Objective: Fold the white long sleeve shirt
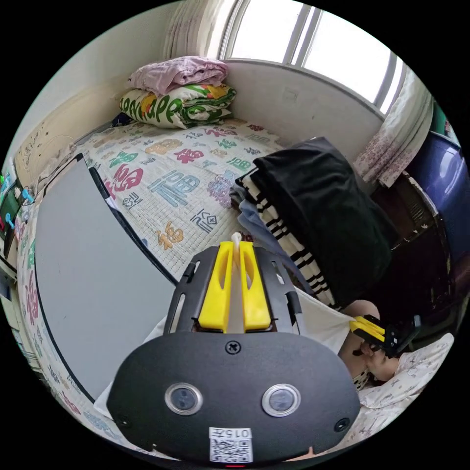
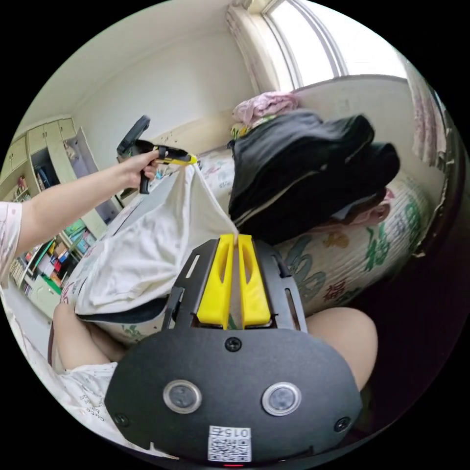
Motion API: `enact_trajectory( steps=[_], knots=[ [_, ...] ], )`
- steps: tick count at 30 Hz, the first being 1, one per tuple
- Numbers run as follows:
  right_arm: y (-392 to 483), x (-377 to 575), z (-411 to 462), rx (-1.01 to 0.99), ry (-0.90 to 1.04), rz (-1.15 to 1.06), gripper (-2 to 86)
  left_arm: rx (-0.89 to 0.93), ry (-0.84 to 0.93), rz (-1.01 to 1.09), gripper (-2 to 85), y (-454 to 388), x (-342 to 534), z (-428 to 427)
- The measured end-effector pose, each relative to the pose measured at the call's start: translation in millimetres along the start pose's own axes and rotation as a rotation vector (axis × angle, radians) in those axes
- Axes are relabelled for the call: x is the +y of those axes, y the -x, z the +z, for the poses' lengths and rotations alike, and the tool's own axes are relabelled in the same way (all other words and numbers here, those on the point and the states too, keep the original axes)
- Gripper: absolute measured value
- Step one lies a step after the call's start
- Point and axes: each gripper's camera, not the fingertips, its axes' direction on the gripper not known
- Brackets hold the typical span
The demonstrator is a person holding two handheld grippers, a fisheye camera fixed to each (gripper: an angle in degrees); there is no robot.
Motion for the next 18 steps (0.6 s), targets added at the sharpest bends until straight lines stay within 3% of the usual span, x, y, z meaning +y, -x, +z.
enact_trajectory(
  steps=[6,9,14,18],
  knots=[
    [53.2,4.9,-165.7,-0.142,-0.237,-0.159,0.4,0.165,-0.235,-0.004,0.2,31.9,71.4,-88.7],
    [118.5,34.6,-213.9,-0.348,-0.253,-0.285,0.3,0.222,-0.337,-0.053,0.2,74.1,143.3,-132.3],
    [267.4,126.7,-192.3,-0.708,-0.049,-0.453,0.4,0.216,-0.446,-0.203,0.1,167.6,293.2,-184.6],
    [371.6,203.7,-150.6,-0.743,0.125,-0.595,0.4,0.111,-0.411,-0.362,0.1,239.3,410.8,-179.0]
  ],
)
